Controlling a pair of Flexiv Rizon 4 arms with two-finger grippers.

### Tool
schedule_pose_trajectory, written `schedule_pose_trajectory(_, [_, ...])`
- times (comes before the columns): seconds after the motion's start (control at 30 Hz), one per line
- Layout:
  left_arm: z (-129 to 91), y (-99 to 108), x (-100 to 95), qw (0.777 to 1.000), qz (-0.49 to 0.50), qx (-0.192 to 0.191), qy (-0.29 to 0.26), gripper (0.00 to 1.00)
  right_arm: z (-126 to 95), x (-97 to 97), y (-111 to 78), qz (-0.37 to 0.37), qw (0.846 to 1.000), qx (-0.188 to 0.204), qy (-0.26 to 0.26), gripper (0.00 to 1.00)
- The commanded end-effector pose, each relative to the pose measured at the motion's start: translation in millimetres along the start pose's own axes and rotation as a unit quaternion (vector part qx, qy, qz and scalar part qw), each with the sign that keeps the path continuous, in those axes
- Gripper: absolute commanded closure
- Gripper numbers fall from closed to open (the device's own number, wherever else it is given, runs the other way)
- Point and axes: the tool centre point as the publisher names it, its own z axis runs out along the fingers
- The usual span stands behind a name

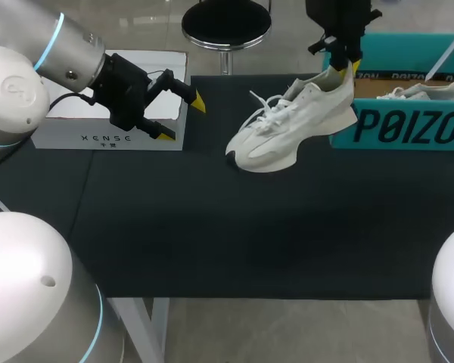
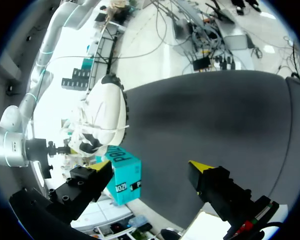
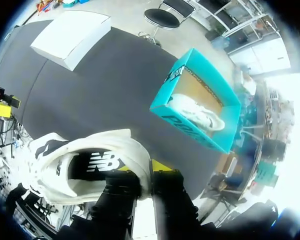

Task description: Take the shoe out of the shoebox, open the shoe tongue, remove and reinsert the insole, then place the shoe into the shoebox

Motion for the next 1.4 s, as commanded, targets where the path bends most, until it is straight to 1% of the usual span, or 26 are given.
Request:
schedule_pose_trajectory(0.03, [0.4, 0.0, -0.1, 1.000, 0.000, -0.001, 0.001, 0.00, -1.5, -0.2, 0.5, 0.000, 1.000, 0.001, 0.000, 1.00])
schedule_pose_trajectory(0.4, [0.4, 0.0, -0.1, 1.000, 0.000, -0.001, 0.001, 0.00, -1.5, -0.2, 0.5, 0.000, 1.000, 0.001, 0.000, 1.00])
schedule_pose_trajectory(0.47, [0.4, 0.0, -0.1, 1.000, 0.000, -0.001, 0.001, 0.00, -1.6, -14.8, 2.6, 0.016, 1.000, -0.006, 0.013, 1.00])
schedule_pose_trajectory(0.53, [0.4, 0.0, -0.1, 1.000, 0.000, -0.001, 0.001, 0.00, -3.4, -28.3, 3.1, 0.051, 0.998, -0.003, 0.030, 1.00])
schedule_pose_trajectory(0.6, [0.4, 0.0, -0.1, 1.000, 0.000, -0.001, 0.001, 0.00, -3.5, -42.4, 2.3, 0.084, 0.994, -0.021, 0.063, 1.00])
schedule_pose_trajectory(0.67, [0.4, 0.0, -0.1, 1.000, 0.000, -0.001, 0.001, 0.00, -0.9, -53.2, 4.2, 0.113, 0.991, -0.016, 0.074, 1.00])
schedule_pose_trajectory(0.73, [0.4, 0.0, -0.1, 1.000, 0.000, -0.001, 0.001, 0.00, 2.5, -64.6, 5.3, 0.142, 0.986, -0.021, 0.080, 1.00])
schedule_pose_trajectory(0.77, [0.4, 0.0, -0.1, 1.000, 0.000, -0.001, 0.001, 0.00, 5.2, -70.8, 6.0, 0.157, 0.985, -0.014, 0.074, 1.00])
schedule_pose_trajectory(0.83, [0.4, 0.0, -0.1, 1.000, 0.000, -0.001, 0.001, 0.00, 10.0, -81.3, 7.7, 0.179, 0.981, -0.014, 0.069, 1.00])
schedule_pose_trajectory(0.9, [0.4, 0.0, -0.1, 1.000, 0.000, -0.001, 0.001, 0.00, 18.0, -94.9, 9.0, 0.205, 0.978, 0.007, 0.040, 1.00])
schedule_pose_trajectory(0.97, [0.4, 0.0, -0.1, 1.000, 0.000, -0.001, 0.001, 0.00, 22.1, -106.1, 10.1, 0.223, 0.974, 0.008, 0.028, 1.00])
schedule_pose_trajectory(1.07, [0.4, 0.0, -0.1, 1.000, 0.000, -0.001, 0.001, 0.00, 24.0, -125.3, 8.5, 0.261, 0.965, 0.022, -0.009, 1.00])
schedule_pose_trajectory(1.27, [0.4, 0.0, -0.1, 1.000, 0.000, -0.001, 0.001, 0.00, 30.1, -162.7, 2.8, 0.317, 0.948, 0.019, -0.035, 1.00])
schedule_pose_trajectory(1.33, [0.4, 0.0, -0.1, 1.000, 0.000, -0.001, 0.001, 0.00, 33.3, -171.7, 0.5, 0.328, 0.944, 0.013, -0.039, 1.00])
schedule_pose_trajectory(1.37, [0.4, 0.0, -0.1, 1.000, 0.000, -0.001, 0.001, 0.00, 34.6, -175.4, 0.1, 0.330, 0.943, 0.006, -0.040, 1.00])
schedule_pose_trajectory(1.4, [0.4, 0.0, -0.1, 1.000, 0.000, -0.001, 0.001, 0.00, 35.8, -179.3, 1.4, 0.318, 0.947, 0.001, -0.034, 1.00])
